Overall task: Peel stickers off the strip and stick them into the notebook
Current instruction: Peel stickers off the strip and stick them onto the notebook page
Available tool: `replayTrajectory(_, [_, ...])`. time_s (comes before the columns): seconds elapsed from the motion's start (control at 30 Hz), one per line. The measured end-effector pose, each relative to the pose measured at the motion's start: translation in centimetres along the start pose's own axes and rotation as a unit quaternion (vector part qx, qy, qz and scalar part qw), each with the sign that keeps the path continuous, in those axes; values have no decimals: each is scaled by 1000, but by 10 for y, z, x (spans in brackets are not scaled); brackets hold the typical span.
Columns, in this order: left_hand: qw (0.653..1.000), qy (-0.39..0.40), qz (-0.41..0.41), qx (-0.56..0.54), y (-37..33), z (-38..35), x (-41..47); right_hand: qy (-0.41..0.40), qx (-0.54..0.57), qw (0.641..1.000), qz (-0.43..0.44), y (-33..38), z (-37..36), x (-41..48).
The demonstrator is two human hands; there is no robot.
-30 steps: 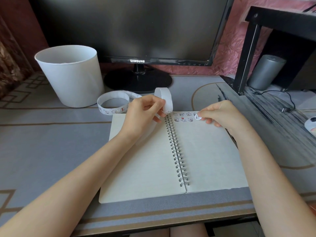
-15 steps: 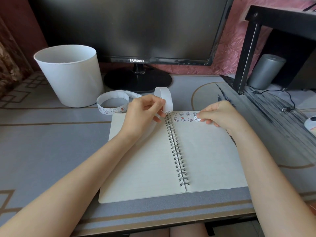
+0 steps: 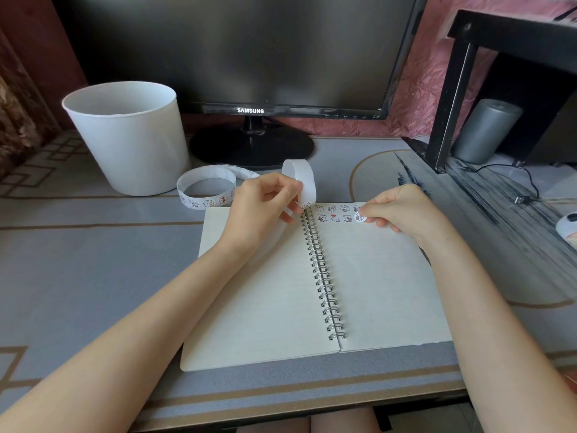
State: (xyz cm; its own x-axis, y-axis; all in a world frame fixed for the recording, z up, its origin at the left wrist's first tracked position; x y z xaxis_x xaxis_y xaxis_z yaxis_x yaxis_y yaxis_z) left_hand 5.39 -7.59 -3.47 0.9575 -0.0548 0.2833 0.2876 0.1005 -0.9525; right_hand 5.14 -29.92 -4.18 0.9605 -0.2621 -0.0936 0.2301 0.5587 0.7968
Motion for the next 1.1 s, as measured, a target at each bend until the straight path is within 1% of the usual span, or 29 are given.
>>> replayTrajectory(0.43, [1000,1,-1,3,-1,0,-1,-9,-16,1000,1,-1,-1,2])
replayTrajectory(0.9, [1000,3,-4,5,-1,-1,-1,-26,-36,999,25,-7,-2,10])
replayTrajectory(1.1, [1000,4,-4,5,-1,0,-1,-21,-35,999,30,-11,-1,14])
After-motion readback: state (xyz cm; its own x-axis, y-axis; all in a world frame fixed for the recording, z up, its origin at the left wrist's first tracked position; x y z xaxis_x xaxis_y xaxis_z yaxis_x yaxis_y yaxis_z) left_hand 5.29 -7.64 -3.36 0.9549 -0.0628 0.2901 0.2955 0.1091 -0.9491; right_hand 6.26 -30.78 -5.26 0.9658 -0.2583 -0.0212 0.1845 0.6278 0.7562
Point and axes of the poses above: each hand's wrist, its own x-axis towards the middle knuckle, its own z-axis out of the back of the hand, y = z × x, the point moved 7 cm from there along x, towards the middle knuckle, and after that the axes turned 4 degrees about -y, right-handed, at the moved point
